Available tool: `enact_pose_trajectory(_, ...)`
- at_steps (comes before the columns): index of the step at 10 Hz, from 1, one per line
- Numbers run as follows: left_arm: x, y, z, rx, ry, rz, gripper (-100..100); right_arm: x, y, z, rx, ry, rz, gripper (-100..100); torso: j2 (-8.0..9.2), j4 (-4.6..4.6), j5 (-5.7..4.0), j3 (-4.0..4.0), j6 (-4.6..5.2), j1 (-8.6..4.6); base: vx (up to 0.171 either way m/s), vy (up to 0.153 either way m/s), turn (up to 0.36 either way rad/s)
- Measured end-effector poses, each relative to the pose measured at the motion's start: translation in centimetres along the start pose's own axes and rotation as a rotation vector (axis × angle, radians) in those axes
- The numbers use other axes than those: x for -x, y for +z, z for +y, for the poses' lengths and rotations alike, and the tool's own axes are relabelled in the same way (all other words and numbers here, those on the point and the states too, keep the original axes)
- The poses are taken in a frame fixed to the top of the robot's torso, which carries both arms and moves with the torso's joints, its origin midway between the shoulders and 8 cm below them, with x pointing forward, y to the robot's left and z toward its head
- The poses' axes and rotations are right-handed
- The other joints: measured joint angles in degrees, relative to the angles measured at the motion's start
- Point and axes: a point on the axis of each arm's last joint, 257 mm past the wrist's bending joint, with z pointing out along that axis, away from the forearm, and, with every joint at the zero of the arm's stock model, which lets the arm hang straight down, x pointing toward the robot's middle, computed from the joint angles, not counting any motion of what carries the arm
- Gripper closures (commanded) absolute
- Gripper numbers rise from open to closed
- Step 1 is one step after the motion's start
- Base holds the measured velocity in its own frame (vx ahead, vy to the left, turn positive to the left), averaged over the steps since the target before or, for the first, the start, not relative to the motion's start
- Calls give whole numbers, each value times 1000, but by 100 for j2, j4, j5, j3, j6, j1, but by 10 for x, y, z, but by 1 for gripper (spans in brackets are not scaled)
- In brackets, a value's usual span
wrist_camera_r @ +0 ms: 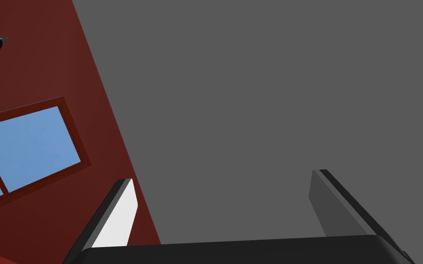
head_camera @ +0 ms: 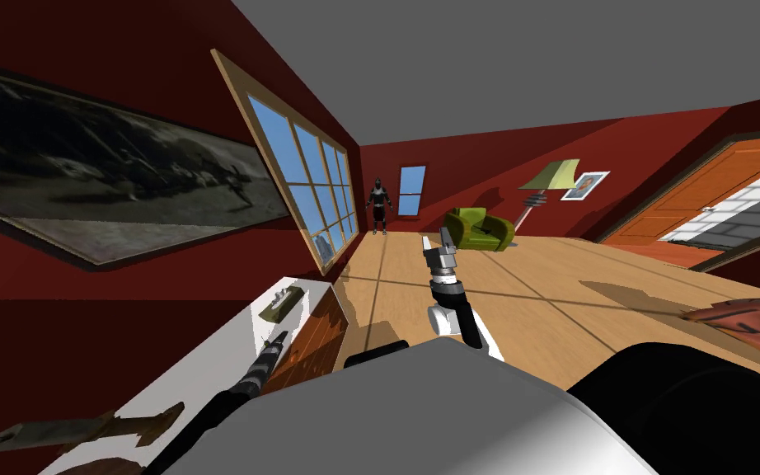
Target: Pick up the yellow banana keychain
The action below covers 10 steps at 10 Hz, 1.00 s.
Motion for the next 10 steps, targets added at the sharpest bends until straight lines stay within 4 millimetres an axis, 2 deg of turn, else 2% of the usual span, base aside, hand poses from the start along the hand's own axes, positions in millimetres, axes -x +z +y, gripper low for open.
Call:
enact_pose_trajectory(2,-1,-5,20,62,29,18,-100,0,0,0,0,0,0,0,-4,-1,-1,-3,0,-1,83,2,-75)
enact_pose_trajectory(5,-6,-16,69,199,98,60,-100,0,0,0,0,0,0,0,-22,-5,1,-13,0,9,122,25,-96)
enact_pose_trajectory(7,-8,-23,93,264,129,81,-100,0,0,0,0,0,0,0,-15,-3,1,-9,0,7,119,33,-81)
enact_pose_trajectory(10,-3,-44,139,387,206,123,-100,0,0,0,0,0,0,0,-33,-7,5,-19,0,26,153,70,-57)
